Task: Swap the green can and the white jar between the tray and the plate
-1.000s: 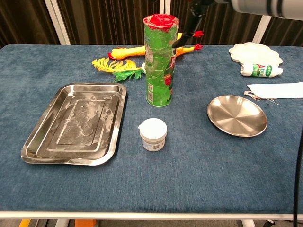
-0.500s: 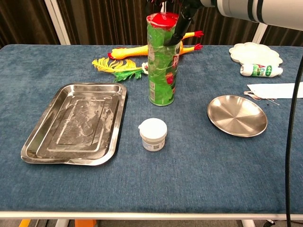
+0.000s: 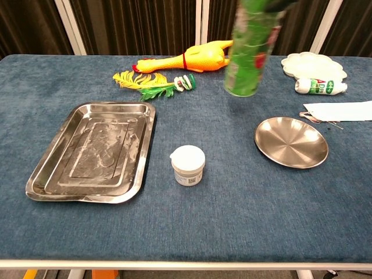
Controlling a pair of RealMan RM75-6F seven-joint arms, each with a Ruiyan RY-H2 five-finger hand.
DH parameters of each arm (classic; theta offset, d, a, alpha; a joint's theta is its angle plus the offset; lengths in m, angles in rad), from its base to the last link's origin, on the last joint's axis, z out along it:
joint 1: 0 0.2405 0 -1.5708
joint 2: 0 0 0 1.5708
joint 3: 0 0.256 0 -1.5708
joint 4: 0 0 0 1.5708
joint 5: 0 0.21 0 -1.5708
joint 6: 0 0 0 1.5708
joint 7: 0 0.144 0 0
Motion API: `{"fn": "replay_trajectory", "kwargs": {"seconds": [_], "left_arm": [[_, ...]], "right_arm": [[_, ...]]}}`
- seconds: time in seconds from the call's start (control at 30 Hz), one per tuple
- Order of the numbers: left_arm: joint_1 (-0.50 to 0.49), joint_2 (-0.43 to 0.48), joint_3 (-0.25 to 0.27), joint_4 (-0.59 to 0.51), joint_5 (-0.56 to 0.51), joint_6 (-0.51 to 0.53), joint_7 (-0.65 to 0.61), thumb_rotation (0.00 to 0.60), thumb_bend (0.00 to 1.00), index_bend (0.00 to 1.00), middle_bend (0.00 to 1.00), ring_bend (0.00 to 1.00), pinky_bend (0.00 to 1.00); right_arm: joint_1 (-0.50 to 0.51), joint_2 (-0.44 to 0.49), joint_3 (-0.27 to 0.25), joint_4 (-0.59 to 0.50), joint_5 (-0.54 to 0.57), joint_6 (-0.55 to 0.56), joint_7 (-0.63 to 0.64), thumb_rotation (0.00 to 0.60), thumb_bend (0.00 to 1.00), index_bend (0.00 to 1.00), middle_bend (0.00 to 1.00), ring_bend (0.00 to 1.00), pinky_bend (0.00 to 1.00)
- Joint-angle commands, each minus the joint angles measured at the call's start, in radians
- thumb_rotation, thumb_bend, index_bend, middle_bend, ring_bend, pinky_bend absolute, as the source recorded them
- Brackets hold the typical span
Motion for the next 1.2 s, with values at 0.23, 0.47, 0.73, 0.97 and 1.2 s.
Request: {"fn": "replay_trajectory", "kwargs": {"seconds": [0.23, 0.47, 0.73, 0.97, 1.2], "left_arm": [[-0.014, -0.018, 0.002, -0.002, 0.011, -0.014, 0.011, 0.600, 0.18, 0.12, 0.15, 0.09, 0.35], [-0.018, -0.020, 0.000, -0.008, 0.007, -0.017, 0.024, 0.600, 0.18, 0.12, 0.15, 0.09, 0.35], [-0.015, -0.017, 0.005, -0.006, 0.005, -0.018, 0.017, 0.600, 0.18, 0.12, 0.15, 0.09, 0.35], [-0.013, -0.019, 0.007, 0.002, 0.004, -0.019, 0.006, 0.600, 0.18, 0.12, 0.15, 0.09, 0.35], [-0.014, -0.020, 0.007, 0.004, 0.007, -0.016, 0.005, 0.600, 0.18, 0.12, 0.15, 0.09, 0.35]], "right_arm": [[-0.145, 0.058, -0.102, -0.008, -0.113, 0.050, 0.103, 0.600, 0.27, 0.52, 0.46, 0.47, 0.69], [-0.184, 0.036, -0.127, 0.015, -0.172, 0.042, 0.143, 0.600, 0.27, 0.52, 0.46, 0.47, 0.69], [-0.201, 0.031, -0.137, -0.015, -0.210, 0.031, 0.118, 0.600, 0.27, 0.52, 0.47, 0.47, 0.69], [-0.200, 0.025, -0.133, -0.020, -0.192, -0.001, 0.100, 0.600, 0.23, 0.49, 0.46, 0.45, 0.66], [-0.197, 0.039, -0.133, -0.030, -0.185, -0.039, 0.099, 0.600, 0.07, 0.28, 0.35, 0.24, 0.41]]}}
